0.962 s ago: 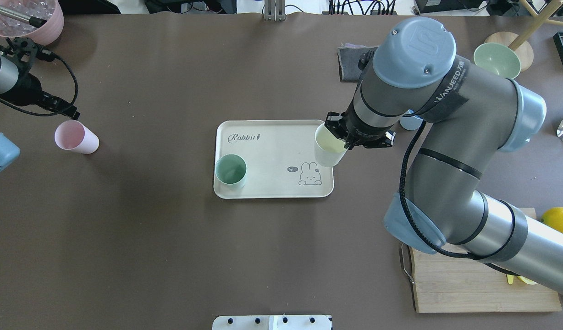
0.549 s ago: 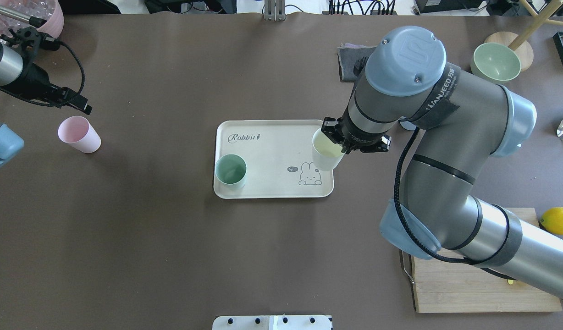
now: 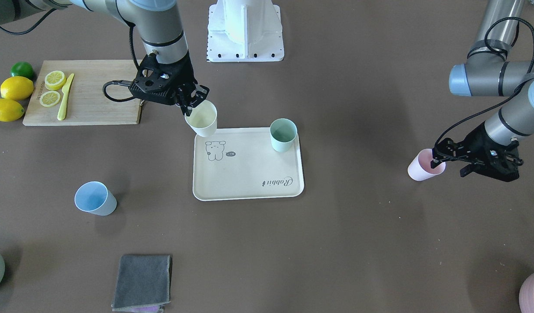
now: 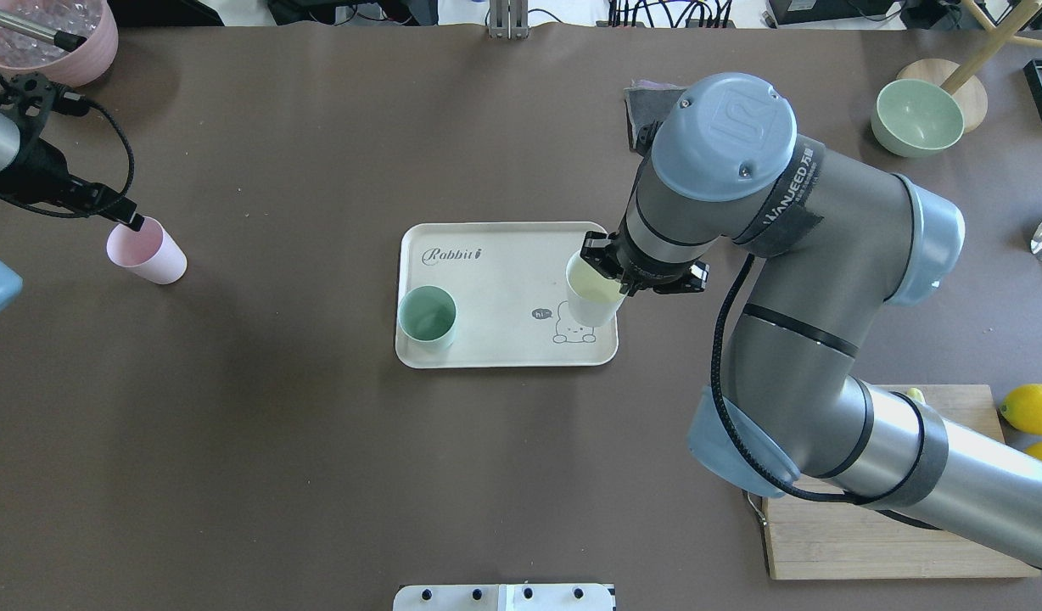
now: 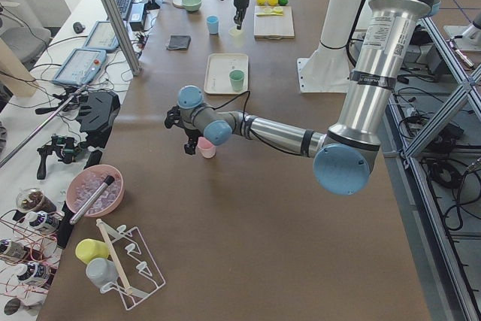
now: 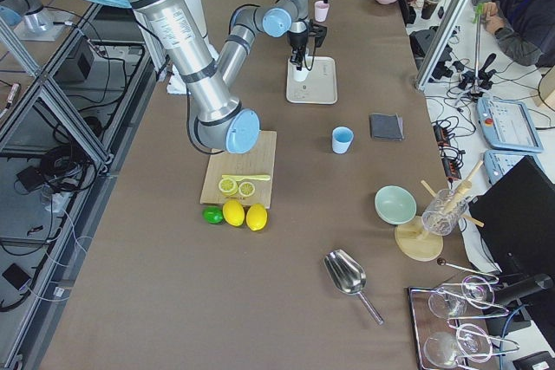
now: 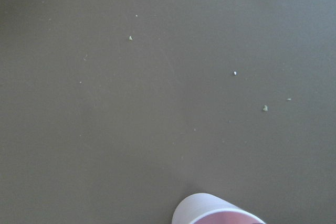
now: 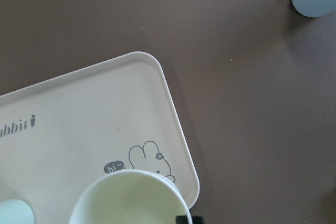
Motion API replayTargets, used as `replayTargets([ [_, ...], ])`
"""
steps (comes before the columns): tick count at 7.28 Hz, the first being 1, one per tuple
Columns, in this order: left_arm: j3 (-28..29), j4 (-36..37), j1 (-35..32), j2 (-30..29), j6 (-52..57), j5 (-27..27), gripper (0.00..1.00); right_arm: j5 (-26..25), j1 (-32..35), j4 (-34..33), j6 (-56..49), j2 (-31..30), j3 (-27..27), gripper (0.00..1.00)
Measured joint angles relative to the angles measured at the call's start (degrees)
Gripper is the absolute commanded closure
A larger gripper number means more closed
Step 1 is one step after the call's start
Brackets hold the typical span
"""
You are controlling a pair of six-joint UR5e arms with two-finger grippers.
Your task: Place all cups on tray
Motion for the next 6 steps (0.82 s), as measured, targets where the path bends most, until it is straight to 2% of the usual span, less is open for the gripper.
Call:
replayTargets([
  [1,-0.53,-0.12,0.09,0.95,0.17,0.03,0.26,-0.03,-0.55,0.15,0.15,0.14,-0.47,1.00],
  [3,-0.46,-0.19,0.43,1.43,0.28,0.07,0.34,-0.29,-0.97,2.27,0.21,0.17,-3.05,1.00],
  [4,-0.47,-0.22,0.62,1.44,0.25,0.09,0.49,-0.53,-1.11,3.31,0.21,0.17,-4.35,1.00],
  [5,-0.58,-0.28,0.89,1.43,0.18,0.07,0.77,-0.69,-1.37,3.83,0.17,0.14,-5.12,1.00],
  [6,-0.68,-0.34,1.20,1.41,0.16,0.06,1.00,-0.78,-1.69,4.06,0.08,0.14,-5.82,1.00],
])
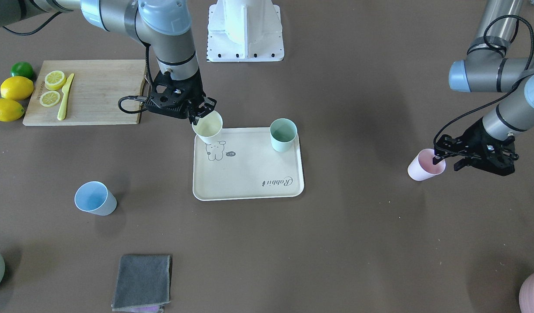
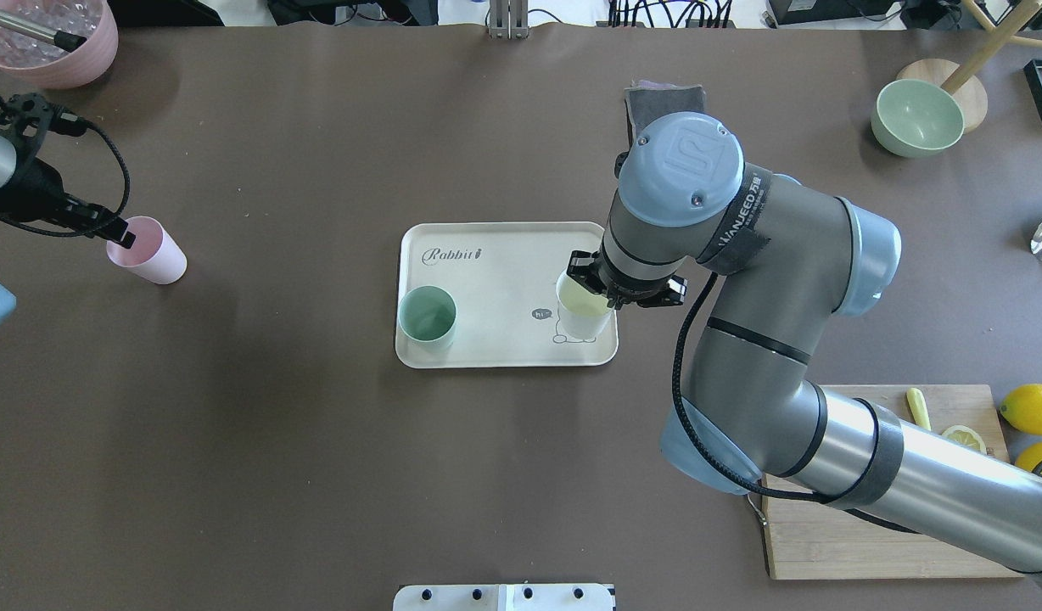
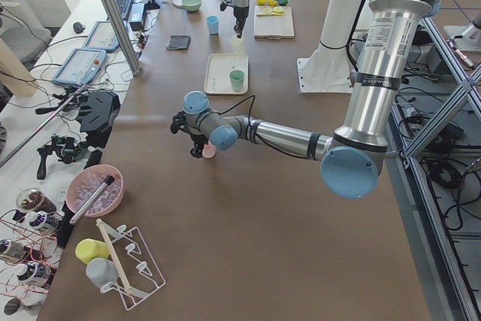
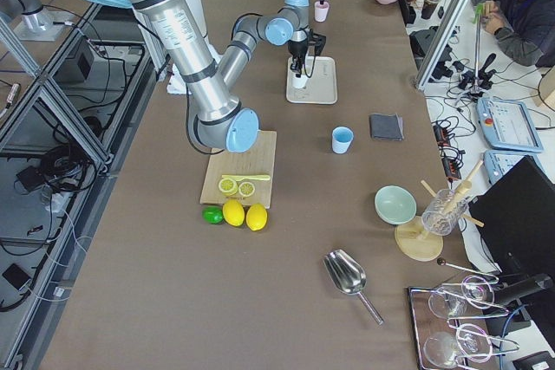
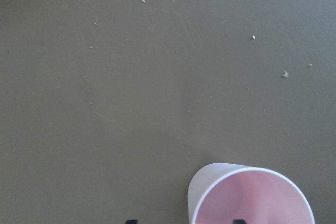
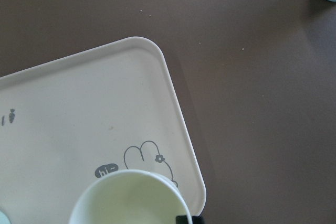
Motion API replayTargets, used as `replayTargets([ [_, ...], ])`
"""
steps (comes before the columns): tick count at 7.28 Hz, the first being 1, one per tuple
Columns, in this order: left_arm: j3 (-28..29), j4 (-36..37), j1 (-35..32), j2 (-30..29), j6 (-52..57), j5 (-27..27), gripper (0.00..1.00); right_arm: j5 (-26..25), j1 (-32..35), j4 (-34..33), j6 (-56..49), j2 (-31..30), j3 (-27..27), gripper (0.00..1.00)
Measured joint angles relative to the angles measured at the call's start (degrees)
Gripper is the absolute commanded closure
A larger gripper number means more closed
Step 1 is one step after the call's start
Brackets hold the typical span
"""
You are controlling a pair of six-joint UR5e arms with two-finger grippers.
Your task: Place all cups on tray
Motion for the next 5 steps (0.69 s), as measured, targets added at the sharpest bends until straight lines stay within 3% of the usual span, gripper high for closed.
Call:
replayTargets([
  [4,-0.09,-1.27,0.56,0.36,0.07,-0.01,1.00,-0.23,-0.28,4.64,-0.40,0.08,-4.21,1.00],
  [5,-0.10,-1.39,0.59,0.39,0.08,0.01,1.00,-0.26,-0.25,5.20,-0.42,0.16,-4.55,0.84],
])
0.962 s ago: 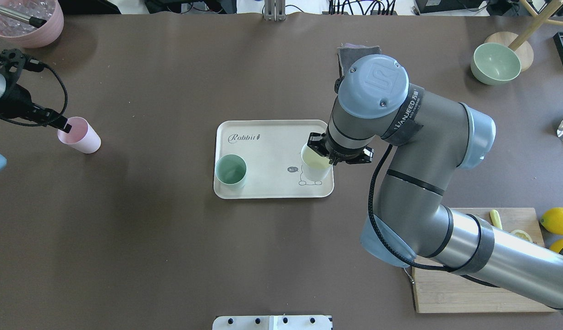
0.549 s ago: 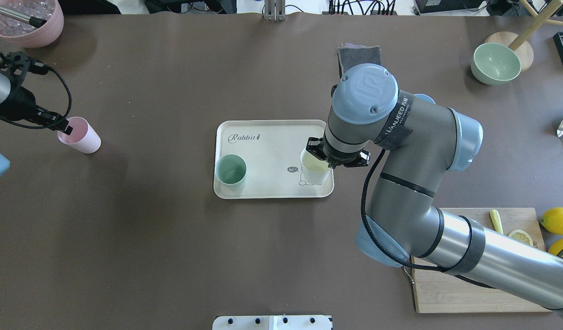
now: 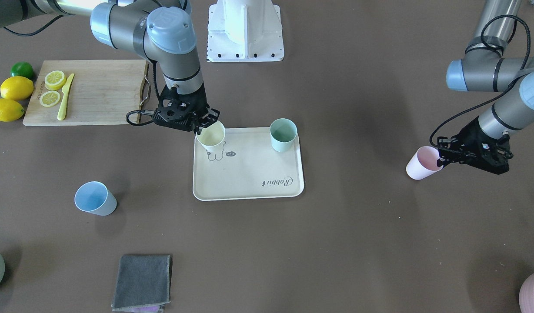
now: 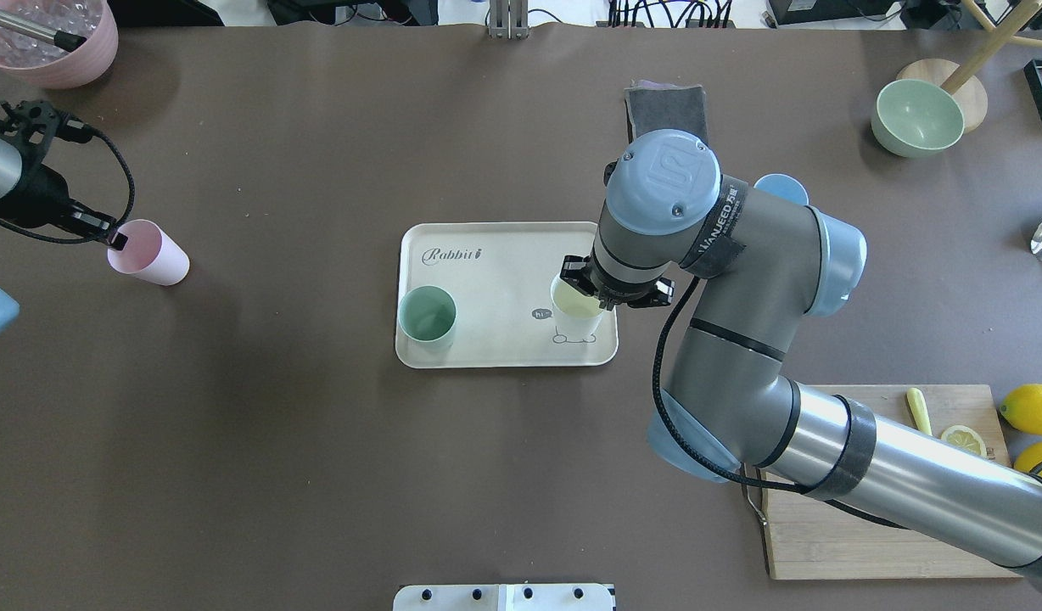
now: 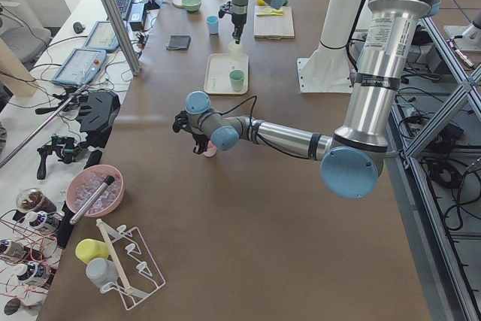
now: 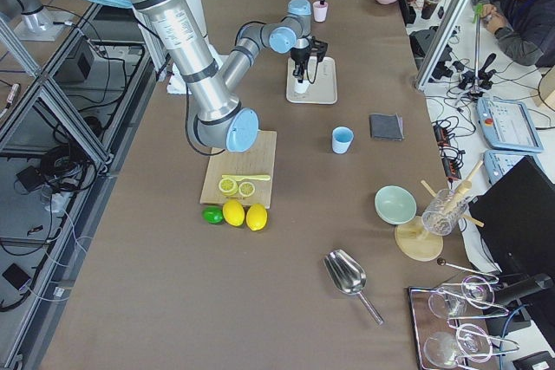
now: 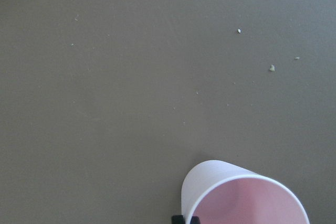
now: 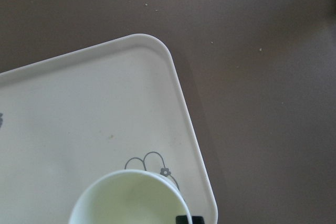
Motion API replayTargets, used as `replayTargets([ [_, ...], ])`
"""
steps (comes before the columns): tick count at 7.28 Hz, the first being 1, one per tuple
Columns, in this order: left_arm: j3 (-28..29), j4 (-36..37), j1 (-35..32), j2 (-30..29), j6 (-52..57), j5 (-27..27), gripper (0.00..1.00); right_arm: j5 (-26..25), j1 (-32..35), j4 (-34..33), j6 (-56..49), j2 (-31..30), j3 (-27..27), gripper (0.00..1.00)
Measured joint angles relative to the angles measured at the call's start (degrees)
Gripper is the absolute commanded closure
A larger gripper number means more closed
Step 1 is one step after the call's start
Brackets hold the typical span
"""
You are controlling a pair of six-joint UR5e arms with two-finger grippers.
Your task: Place all cups on tray
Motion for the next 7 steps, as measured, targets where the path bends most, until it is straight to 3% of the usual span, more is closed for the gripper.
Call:
replayTargets([
  [2,-0.07,-0.05,0.01,0.03,0.01,0.06,1.00,-0.17,0.29,0.37,0.38,0.23,-0.21,0.25],
  [3,-0.14,-0.06,0.00,0.03,0.01,0.07,1.00,-0.60,0.35,0.45,0.79,0.24,-0.31,0.00],
  [7,-3.27,1.99,-0.30,-0.18,-0.34,-0.27,1.00,-0.68,1.97,0.33,0.58,0.53,0.61,0.00],
])
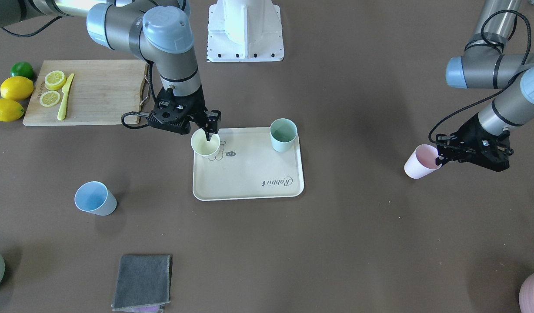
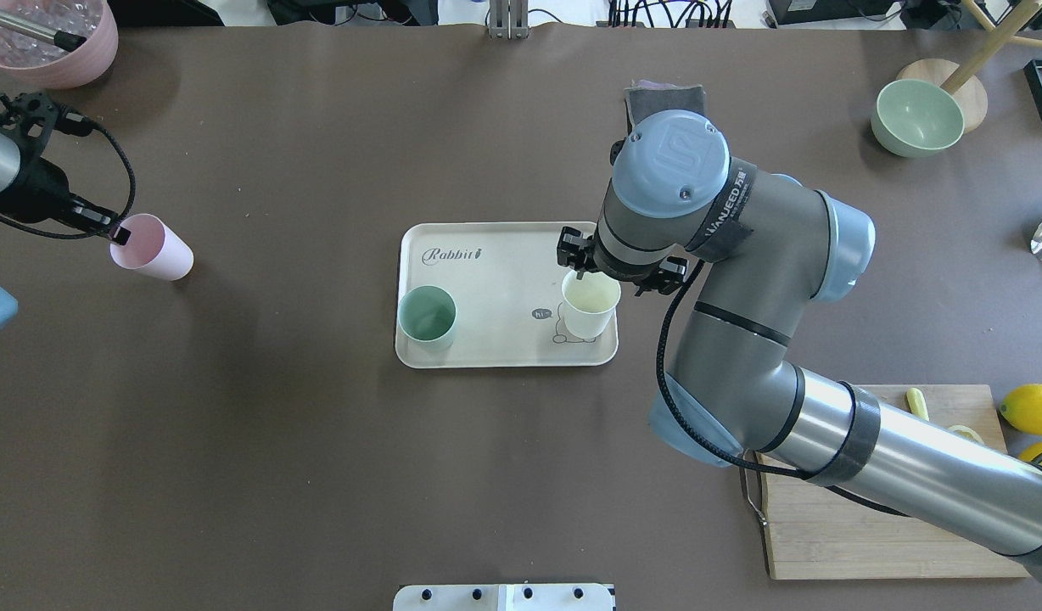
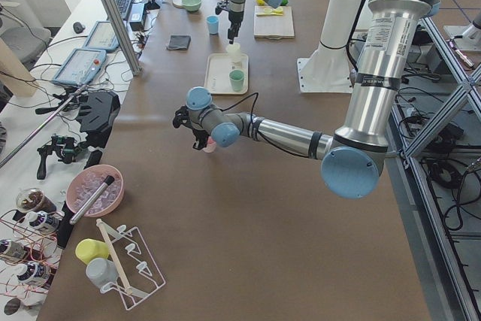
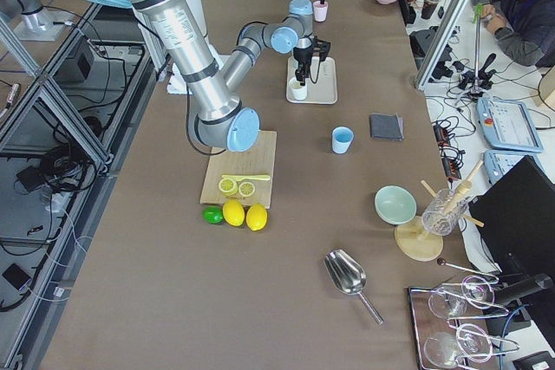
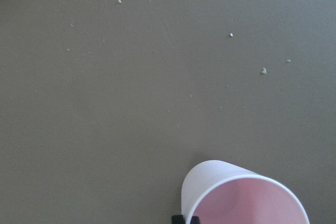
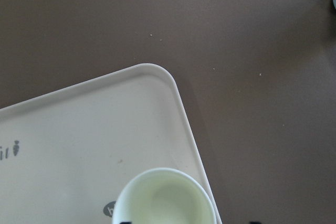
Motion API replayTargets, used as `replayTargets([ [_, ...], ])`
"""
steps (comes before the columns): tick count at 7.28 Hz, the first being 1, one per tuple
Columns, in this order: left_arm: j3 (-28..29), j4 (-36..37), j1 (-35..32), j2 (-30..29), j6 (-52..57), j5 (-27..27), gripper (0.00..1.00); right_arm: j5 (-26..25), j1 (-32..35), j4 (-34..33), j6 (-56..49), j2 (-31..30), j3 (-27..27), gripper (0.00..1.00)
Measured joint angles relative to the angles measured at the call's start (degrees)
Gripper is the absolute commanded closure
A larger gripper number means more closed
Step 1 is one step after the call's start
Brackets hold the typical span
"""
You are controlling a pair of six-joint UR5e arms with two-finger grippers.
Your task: Place all cups on tray
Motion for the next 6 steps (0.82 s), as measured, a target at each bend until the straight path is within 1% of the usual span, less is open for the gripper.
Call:
replayTargets([
  [1,-2.86,4.97,-0.26,-1.48,-0.05,-0.28,1.00,1.55,1.53,-0.25,-1.19,-0.21,1.24,0.00],
  [2,-5.92,12.71,-0.43,-4.82,-0.10,-0.32,1.00,3.43,3.50,-0.72,-3.43,-1.09,2.78,0.00],
  [3,-7.82,19.79,-0.36,-8.84,-0.44,-0.24,1.00,5.24,5.95,-1.32,-6.66,-2.49,4.07,0.00],
  [4,-8.41,24.39,0.10,-12.89,-2.36,-0.15,1.00,7.52,9.34,-1.77,-11.97,-4.40,4.85,0.00],
  [6,-7.52,27.02,4.06,-19.59,-10.73,0.22,1.00,11.48,16.77,-1.98,-24.89,-8.67,4.45,0.00],
])
